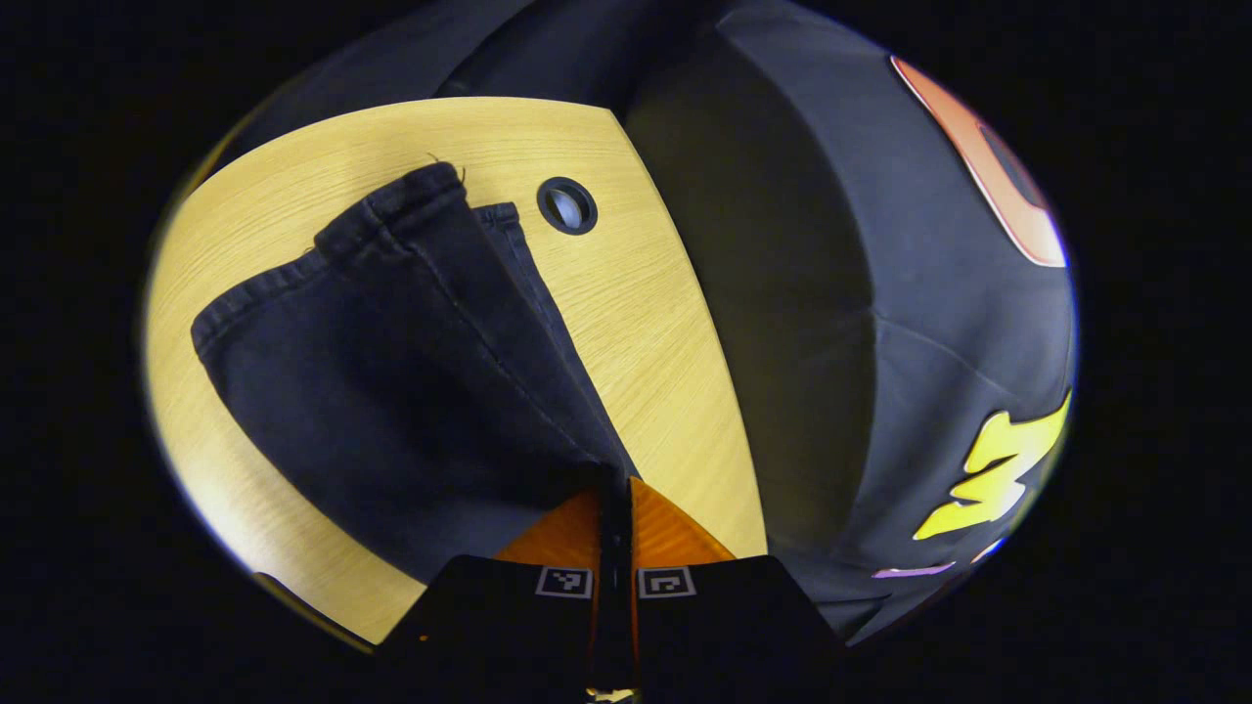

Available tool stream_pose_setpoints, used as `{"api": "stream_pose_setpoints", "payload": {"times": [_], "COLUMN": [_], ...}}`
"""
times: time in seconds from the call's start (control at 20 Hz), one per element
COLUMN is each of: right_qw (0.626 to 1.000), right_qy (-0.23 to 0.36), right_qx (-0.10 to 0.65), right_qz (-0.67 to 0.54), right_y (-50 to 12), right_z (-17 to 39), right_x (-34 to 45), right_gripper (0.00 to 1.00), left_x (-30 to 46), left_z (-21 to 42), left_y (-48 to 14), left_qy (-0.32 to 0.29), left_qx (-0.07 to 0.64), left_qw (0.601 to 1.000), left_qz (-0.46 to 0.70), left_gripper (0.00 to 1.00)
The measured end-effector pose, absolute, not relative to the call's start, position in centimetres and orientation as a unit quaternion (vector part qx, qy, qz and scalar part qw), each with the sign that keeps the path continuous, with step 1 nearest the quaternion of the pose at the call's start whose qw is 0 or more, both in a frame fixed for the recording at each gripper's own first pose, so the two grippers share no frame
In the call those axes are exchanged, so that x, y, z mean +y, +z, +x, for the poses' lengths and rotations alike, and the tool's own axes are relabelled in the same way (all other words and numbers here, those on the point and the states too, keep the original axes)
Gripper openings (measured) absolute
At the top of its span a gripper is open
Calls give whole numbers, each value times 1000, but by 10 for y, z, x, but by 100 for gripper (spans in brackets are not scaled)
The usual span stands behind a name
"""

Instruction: Grasp the waist and the cuffs of the jeans and fold them to make the two legs overlap; first hold the waist and fold one-third of the jeans toward the cuffs, then hold the cuffs and fold the remaining one-third in the same direction to finish folding.

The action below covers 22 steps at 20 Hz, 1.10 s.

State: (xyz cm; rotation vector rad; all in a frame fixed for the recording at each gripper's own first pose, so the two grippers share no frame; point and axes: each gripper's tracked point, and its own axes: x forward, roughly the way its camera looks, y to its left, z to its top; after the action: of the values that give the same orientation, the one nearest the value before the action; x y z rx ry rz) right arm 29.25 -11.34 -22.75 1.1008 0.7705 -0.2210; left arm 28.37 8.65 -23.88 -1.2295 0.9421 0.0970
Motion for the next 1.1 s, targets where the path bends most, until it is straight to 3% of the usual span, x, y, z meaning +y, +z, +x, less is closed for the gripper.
{"api": "stream_pose_setpoints", "payload": {"times": [0.25,0.35,0.5,0.55,0.6,0.7,0.75,0.8,0.85,0.9,1.0,1.05,1.1], "right_qw": [788,790,804,816,826,846,860,875,889,903,925,931,937], "right_qy": [-108,-91,-64,-60,-49,-25,-18,-16,-16,-22,-33,-44,-57], "right_qx": [354,344,321,315,309,297,288,277,271,262,242,240,237], "right_qz": [492,500,496,481,469,441,420,395,368,340,292,270,249], "right_y": [-237,-233,-213,-207,-200,-184,-175,-168,-162,-157,-144,-142,-142], "right_z": [298,301,302,298,293,282,275,268,260,254,242,238,232], "right_x": [-111,-106,-103,-104,-103,-99,-101,-105,-110,-119,-136,-146,-158], "right_gripper": [1,2,64,85,93,93,93,93,90,96,92,92,96], "left_x": [88,89,81,80,81,81,84,81,80,79,81,79,77], "left_z": [291,292,292,295,299,289,285,284,279,275,261,250,240], "left_y": [-255,-254,-235,-219,-209,-194,-184,-168,-152,-130,-95,-75,-55], "left_qy": [43,44,8,3,4,-13,-15,-25,-31,-40,-48,-56,-62], "left_qx": [426,404,369,347,332,320,311,290,275,256,219,203,181], "left_qw": [721,757,802,809,819,837,847,854,858,863,887,899,913], "left_qz": [-544,-512,-469,-474,-468,-444,-431,-431,-433,-434,-404,-384,-362], "left_gripper": [3,5,23,39,42,47,65,53,66,53,53,41,55]}}
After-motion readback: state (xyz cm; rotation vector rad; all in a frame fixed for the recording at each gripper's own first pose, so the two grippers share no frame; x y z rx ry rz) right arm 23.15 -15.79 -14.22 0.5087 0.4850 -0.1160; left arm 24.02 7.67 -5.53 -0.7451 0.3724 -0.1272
